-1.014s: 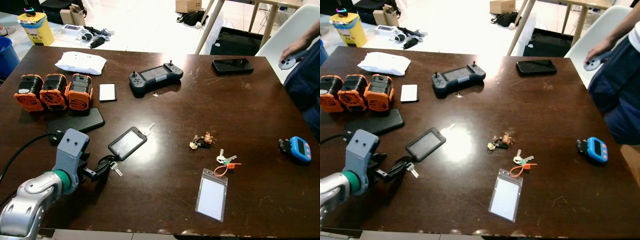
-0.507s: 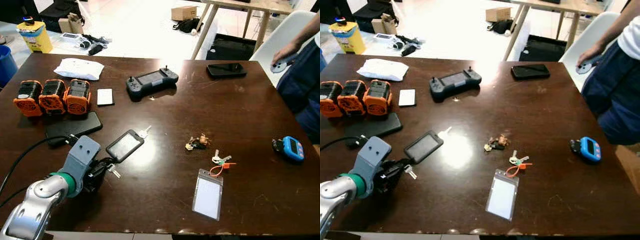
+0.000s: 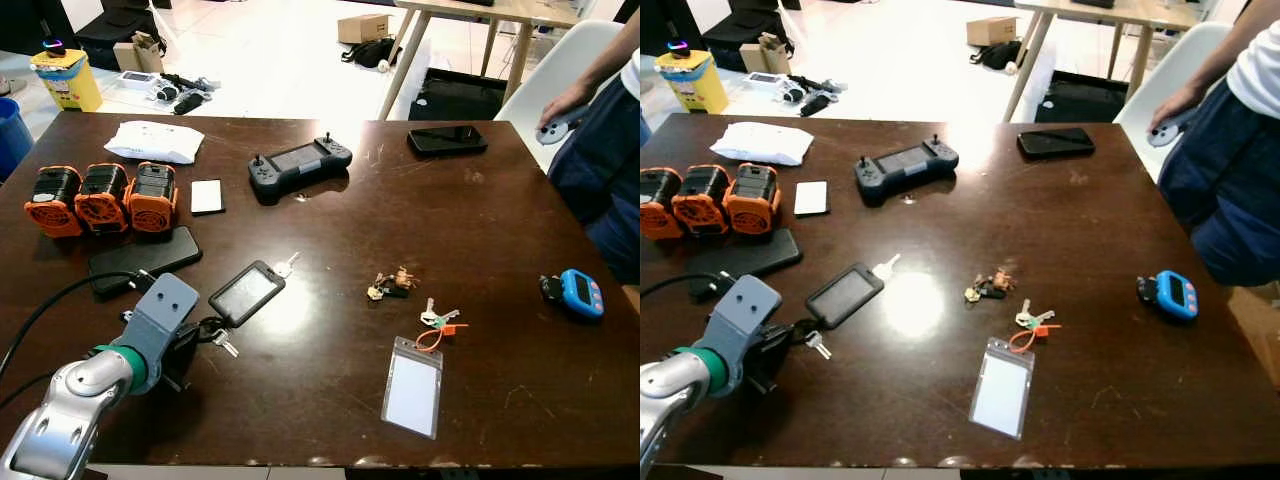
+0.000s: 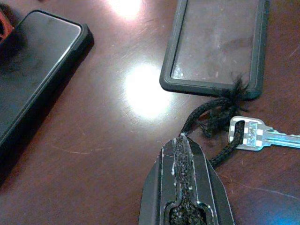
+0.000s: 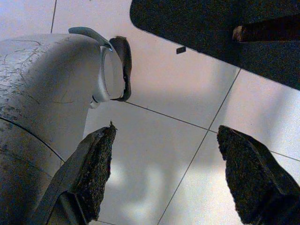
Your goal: Hang keys on a hook
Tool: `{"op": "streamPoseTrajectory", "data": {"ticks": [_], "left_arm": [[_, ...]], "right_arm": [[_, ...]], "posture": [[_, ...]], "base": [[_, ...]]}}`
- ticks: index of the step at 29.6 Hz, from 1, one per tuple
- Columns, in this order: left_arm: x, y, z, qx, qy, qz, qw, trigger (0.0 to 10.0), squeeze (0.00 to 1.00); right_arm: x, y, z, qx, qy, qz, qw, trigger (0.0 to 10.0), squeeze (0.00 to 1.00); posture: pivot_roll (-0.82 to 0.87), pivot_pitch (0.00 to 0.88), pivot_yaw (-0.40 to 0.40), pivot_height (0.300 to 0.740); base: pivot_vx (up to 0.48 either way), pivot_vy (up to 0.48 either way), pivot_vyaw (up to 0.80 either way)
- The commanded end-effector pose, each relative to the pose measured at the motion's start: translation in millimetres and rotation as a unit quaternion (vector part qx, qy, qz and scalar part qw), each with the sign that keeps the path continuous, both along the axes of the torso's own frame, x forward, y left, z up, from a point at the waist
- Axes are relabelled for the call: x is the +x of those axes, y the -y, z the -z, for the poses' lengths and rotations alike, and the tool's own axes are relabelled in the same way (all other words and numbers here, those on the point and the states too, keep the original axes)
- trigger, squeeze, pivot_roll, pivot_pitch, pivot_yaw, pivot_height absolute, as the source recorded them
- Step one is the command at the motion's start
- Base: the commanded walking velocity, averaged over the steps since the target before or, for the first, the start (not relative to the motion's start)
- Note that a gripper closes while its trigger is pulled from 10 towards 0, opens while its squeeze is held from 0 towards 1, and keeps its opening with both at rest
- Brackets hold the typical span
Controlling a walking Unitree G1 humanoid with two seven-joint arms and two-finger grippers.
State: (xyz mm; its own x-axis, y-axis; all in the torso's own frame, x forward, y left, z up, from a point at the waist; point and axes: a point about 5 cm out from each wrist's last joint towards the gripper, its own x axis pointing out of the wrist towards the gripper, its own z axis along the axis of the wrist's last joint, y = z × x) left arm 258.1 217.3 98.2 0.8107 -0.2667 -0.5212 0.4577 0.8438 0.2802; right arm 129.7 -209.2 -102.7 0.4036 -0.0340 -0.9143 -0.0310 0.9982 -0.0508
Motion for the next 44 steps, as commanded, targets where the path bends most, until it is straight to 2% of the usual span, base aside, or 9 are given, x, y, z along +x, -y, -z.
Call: {"op": "streamPoseTrajectory", "data": {"ticks": [1, 13, 28, 29, 31, 32, 35, 36, 44], "left_arm": [[-11.0, -5.7, 28, -0.026, -0.058, -0.025, 0.998, 0.0, 0.0], [5.9, 26.5, -77, -0.289, 0.171, 0.098, 0.937, 0.0, 0.0], [-1.6, 38.3, -81, -0.308, 0.165, 0.161, 0.923, 0.0, 0.0], [-1.3, 35.6, -68, -0.295, 0.13, 0.142, 0.936, 8.6, 0.0], [-1.3, 35.6, -68, -0.295, 0.13, 0.142, 0.936, 8.6, 0.0], [-3.0, 33.4, -56, -0.292, 0.1, 0.129, 0.942, 10.0, 0.45], [-3.0, 33.4, -56, -0.292, 0.1, 0.129, 0.942, 10.0, 0.45], [-7.3, 31.5, -46, -0.306, 0.078, 0.115, 0.942, 10.0, 1.0], [-23.1, 9.7, -8, -0.329, 0.02, 0.047, 0.943, 10.0, 1.0]], "right_arm": [[-8.0, 0.2, 3, 0.002, -0.013, 0.01, 1.0, 10.0, 0.0], [-8.4, 0.1, 3, 0.002, -0.014, 0.009, 1.0, 10.0, 0.0], [-6.4, -3.1, 3, 0.006, -0.012, 0.009, 1.0, 10.0, 0.0], [-6.7, -3.4, 3, 0.006, -0.012, 0.008, 1.0, 10.0, 0.0], [-6.7, -3.4, 3, 0.006, -0.012, 0.008, 1.0, 10.0, 0.0], [-6.8, -3.5, 3, 0.006, -0.012, 0.008, 1.0, 10.0, 0.0], [-6.8, -3.5, 3, 0.006, -0.012, 0.008, 1.0, 10.0, 0.0], [-7.2, -3.4, 3, 0.006, -0.013, 0.008, 1.0, 10.0, 0.0], [-6.9, -4.0, 3, 0.005, -0.015, 0.0, 1.0, 10.0, 0.0]], "posture": [[0.05, 0.083, 0.026, 0.74], [0.05, 0.078, 0.025, 0.74], [0.05, 0.076, 0.03, 0.74], [0.05, 0.076, 0.032, 0.74], [0.05, 0.076, 0.032, 0.74], [0.05, 0.077, 0.033, 0.74], [0.05, 0.077, 0.033, 0.74], [0.05, 0.078, 0.038, 0.74], [0.06, 0.072, 0.038, 0.74]], "base": [[0.0, 0.0, 0.0], [0.0, 0.0, 0.0], [0.0, 0.0, 0.0], [0.0, 0.0, 0.0], [0.0, 0.0, 0.0], [0.0, 0.0, 0.0], [0.0, 0.0, 0.0], [0.0, 0.0, 0.0], [0.0, 0.0, 0.0]]}}
